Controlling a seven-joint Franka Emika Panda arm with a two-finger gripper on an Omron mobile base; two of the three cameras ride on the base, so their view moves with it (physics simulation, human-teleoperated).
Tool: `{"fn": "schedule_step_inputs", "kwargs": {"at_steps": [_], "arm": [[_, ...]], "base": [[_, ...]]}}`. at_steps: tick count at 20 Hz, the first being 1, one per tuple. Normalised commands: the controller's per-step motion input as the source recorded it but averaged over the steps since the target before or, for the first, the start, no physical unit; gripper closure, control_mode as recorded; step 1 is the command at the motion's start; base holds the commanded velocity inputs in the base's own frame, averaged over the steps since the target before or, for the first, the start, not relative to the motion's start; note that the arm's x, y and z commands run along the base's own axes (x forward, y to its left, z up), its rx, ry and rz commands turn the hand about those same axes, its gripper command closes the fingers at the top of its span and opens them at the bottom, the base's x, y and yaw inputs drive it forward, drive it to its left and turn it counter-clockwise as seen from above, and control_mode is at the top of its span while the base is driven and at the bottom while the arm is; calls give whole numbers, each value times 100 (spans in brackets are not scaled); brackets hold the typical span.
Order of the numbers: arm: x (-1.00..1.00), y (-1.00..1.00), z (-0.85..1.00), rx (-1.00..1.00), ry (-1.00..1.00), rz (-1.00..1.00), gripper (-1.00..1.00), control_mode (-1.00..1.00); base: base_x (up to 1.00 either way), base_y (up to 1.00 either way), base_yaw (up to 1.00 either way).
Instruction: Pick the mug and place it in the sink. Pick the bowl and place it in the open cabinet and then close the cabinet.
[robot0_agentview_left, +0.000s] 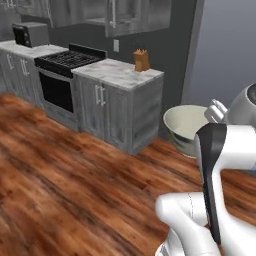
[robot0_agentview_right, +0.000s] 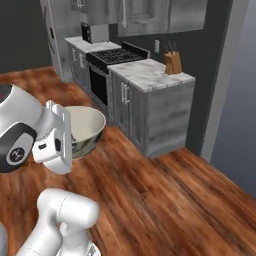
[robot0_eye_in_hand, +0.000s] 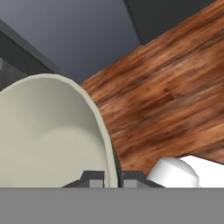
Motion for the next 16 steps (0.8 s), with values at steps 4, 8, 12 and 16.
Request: {"fn": "schedule_step_inputs", "kwargs": {"at_steps": [4, 8, 12, 16], "arm": [[0, 0, 0, 0, 0, 0, 100, 100], [0, 0, 0, 0, 0, 0, 100, 100], [0, 0, 0, 0, 0, 0, 100, 100], [0, 0, 0, 0, 0, 0, 100, 100]], "base": [[64, 78, -27], [99, 81, -22], [93, 72, -19], [87, 64, -18]]}}
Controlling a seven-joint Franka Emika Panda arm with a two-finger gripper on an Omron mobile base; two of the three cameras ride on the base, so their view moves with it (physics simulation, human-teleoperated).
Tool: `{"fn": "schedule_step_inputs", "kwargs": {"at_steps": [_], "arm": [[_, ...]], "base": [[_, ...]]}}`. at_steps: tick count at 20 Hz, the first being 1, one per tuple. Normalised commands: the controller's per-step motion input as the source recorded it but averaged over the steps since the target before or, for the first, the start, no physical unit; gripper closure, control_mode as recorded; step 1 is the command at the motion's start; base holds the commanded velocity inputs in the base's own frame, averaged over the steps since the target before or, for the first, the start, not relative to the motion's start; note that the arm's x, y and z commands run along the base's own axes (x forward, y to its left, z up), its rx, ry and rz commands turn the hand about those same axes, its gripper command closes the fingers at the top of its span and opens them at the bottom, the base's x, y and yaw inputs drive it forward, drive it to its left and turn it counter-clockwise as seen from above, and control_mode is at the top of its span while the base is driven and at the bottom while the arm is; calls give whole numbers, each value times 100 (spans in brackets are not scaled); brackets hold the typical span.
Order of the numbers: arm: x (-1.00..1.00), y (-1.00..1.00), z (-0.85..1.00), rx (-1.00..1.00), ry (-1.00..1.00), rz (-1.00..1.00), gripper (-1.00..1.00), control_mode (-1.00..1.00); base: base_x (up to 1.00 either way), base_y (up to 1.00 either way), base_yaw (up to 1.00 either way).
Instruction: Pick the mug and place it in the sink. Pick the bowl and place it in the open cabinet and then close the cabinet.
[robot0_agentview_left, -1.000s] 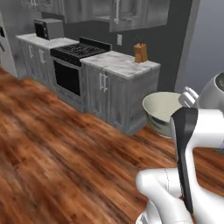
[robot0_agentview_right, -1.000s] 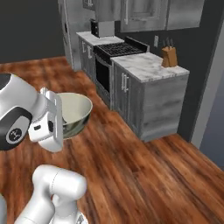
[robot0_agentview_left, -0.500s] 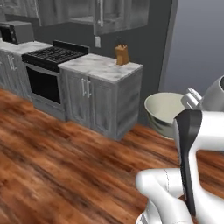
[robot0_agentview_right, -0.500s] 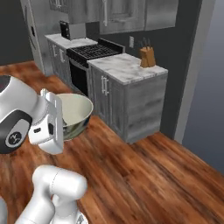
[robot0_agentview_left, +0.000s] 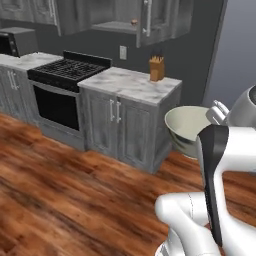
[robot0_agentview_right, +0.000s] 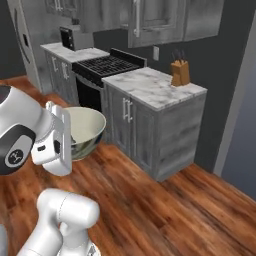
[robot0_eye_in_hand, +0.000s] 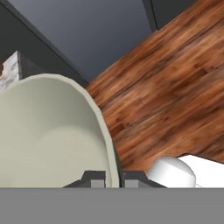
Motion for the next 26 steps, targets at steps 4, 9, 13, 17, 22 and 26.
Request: {"fn": "schedule_step_inputs", "kwargs": {"at_steps": [4, 9, 13, 17, 22, 26], "arm": [[0, 0, 0, 0, 0, 0, 100, 100], [0, 0, 0, 0, 0, 0, 100, 100], [0, 0, 0, 0, 0, 0, 100, 100], [0, 0, 0, 0, 0, 0, 100, 100], [0, 0, 0, 0, 0, 0, 100, 100], [0, 0, 0, 0, 0, 0, 100, 100]], "base": [[86, 56, -21], [81, 53, -27], [64, 37, -50], [40, 31, -62], [31, 44, -58], [13, 52, -56]]}}
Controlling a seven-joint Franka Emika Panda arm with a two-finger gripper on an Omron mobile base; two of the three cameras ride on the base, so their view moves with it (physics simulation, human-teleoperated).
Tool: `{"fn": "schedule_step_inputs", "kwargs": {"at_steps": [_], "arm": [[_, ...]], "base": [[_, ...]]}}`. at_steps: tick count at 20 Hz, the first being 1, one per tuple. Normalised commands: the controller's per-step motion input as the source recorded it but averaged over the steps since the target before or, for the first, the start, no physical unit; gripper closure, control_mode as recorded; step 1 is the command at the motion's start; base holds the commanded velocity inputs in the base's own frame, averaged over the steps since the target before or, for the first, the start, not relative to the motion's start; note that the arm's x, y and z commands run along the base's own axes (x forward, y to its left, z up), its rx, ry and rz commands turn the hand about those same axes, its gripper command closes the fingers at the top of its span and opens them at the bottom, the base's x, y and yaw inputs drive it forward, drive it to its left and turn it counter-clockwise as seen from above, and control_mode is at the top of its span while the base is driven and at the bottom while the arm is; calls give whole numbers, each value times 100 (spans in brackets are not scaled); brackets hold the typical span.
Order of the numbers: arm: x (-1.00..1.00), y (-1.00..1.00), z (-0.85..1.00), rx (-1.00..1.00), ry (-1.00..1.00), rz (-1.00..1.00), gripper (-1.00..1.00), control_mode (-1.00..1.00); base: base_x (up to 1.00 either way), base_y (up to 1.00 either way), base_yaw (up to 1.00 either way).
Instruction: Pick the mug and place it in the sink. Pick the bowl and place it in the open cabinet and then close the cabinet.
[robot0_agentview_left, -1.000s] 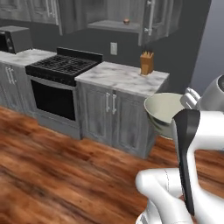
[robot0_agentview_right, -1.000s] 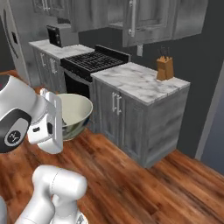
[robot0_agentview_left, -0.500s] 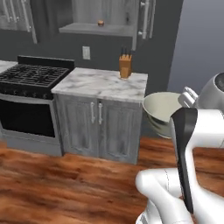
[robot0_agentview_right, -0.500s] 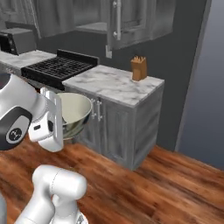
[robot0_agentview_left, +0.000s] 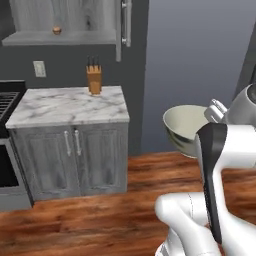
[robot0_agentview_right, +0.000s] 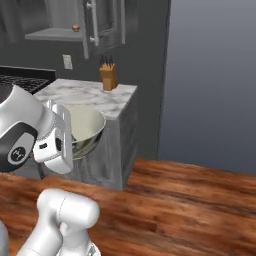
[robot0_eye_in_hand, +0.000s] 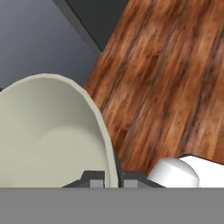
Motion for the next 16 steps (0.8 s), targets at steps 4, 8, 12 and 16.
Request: {"fn": "schedule_step_inputs", "kwargs": {"at_steps": [4, 8, 12, 16], "arm": [[0, 0, 0, 0, 0, 0, 100, 100], [0, 0, 0, 0, 0, 0, 100, 100], [0, 0, 0, 0, 0, 0, 100, 100], [0, 0, 0, 0, 0, 0, 100, 100]], "base": [[0, 45, -50], [-1, 40, -36], [-11, 65, -9], [-7, 80, 0]]}}
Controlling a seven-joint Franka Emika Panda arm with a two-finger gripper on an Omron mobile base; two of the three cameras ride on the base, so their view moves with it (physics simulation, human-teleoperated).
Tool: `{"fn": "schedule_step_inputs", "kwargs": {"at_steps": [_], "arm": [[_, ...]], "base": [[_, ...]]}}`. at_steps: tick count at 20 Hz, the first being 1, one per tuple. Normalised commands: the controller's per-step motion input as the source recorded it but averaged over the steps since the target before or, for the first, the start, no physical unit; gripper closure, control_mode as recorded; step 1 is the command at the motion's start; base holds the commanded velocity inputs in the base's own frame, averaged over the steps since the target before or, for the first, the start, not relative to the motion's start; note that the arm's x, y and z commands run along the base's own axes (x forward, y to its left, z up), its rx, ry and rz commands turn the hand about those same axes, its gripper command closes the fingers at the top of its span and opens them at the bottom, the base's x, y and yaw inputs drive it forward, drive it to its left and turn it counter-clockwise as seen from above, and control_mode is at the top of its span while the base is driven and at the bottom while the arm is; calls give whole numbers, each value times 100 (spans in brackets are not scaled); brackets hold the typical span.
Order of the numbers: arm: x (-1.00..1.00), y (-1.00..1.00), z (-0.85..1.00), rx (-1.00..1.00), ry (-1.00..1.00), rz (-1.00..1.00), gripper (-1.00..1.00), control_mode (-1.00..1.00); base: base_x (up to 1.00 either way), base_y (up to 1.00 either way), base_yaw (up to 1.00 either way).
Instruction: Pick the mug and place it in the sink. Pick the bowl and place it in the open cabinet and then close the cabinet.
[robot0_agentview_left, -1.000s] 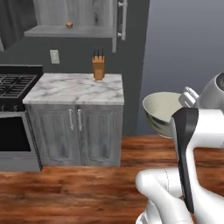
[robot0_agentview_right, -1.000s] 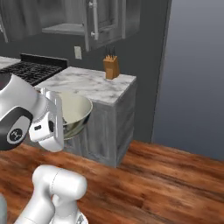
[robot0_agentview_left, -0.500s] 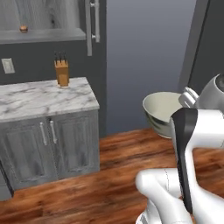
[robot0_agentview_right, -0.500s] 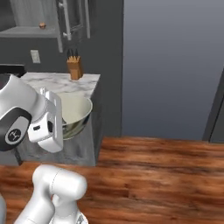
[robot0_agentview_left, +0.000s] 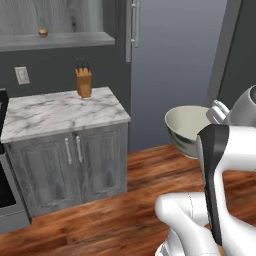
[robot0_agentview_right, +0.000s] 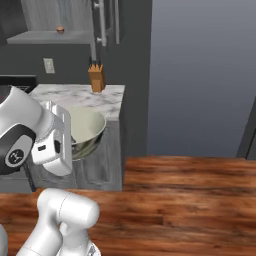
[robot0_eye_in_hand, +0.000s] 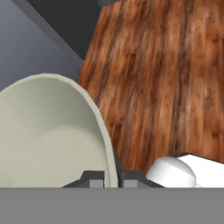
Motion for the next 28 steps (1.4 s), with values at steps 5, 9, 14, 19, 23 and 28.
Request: {"fn": "schedule_step_inputs", "kwargs": {"at_steps": [5, 9, 14, 19, 23, 28], "arm": [[0, 0, 0, 0, 0, 0, 100, 100], [0, 0, 0, 0, 0, 0, 100, 100], [0, 0, 0, 0, 0, 0, 100, 100], [0, 0, 0, 0, 0, 0, 100, 100], [0, 0, 0, 0, 0, 0, 100, 100], [0, 0, 0, 0, 0, 0, 100, 100]], "base": [[-1, 85, 0], [8, 53, 0], [39, 13, 0], [59, 2, 0], [54, 57, -7], [28, 73, -8]]}}
